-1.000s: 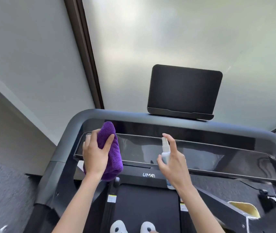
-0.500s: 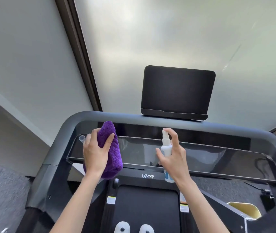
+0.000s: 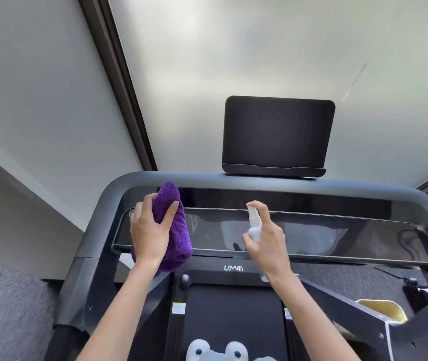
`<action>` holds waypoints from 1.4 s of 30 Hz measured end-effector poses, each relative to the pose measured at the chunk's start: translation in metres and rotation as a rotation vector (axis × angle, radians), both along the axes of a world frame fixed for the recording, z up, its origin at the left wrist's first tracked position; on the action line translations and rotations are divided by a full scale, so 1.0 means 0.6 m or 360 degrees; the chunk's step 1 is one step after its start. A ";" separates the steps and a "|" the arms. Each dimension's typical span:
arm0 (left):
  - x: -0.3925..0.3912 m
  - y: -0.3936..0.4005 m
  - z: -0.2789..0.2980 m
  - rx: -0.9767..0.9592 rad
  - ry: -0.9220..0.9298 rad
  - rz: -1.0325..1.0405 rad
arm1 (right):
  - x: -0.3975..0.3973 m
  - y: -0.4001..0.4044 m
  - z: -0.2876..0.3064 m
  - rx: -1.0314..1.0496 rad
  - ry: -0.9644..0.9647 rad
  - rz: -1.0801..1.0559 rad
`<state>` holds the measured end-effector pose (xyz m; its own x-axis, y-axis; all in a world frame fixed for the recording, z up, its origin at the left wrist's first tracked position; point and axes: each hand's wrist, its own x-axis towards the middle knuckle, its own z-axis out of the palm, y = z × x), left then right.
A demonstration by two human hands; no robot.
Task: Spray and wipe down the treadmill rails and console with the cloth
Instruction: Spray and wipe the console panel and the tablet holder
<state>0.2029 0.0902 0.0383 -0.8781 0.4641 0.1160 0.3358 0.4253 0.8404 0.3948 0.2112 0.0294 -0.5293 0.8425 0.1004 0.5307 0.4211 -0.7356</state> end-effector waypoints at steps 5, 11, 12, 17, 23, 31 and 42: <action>0.008 0.007 -0.002 -0.0019 -0.0012 -0.0037 | 0.023 0.003 0.003 -0.0032 -0.0119 0.0068; 0.031 0.035 -0.002 -0.0059 -0.0019 -0.0160 | 0.065 0.014 0.010 0.0026 0.0000 -0.0093; 0.036 0.041 -0.002 -0.0066 -0.0013 -0.0180 | 0.072 0.018 0.011 0.0029 0.0006 -0.0116; 0.064 0.065 -0.001 -0.0083 -0.0008 -0.0244 | 0.103 0.035 0.011 0.0072 -0.0024 -0.0228; 0.089 0.087 -0.001 -0.0122 -0.0003 -0.0328 | 0.144 0.045 0.007 0.0095 0.0155 -0.0511; 0.110 0.106 0.001 -0.0145 0.0022 -0.0388 | 0.180 0.053 0.012 0.0023 0.0138 -0.0474; 0.138 0.132 0.000 -0.0174 0.0070 -0.0491 | 0.246 0.074 0.007 0.0057 0.0129 -0.0769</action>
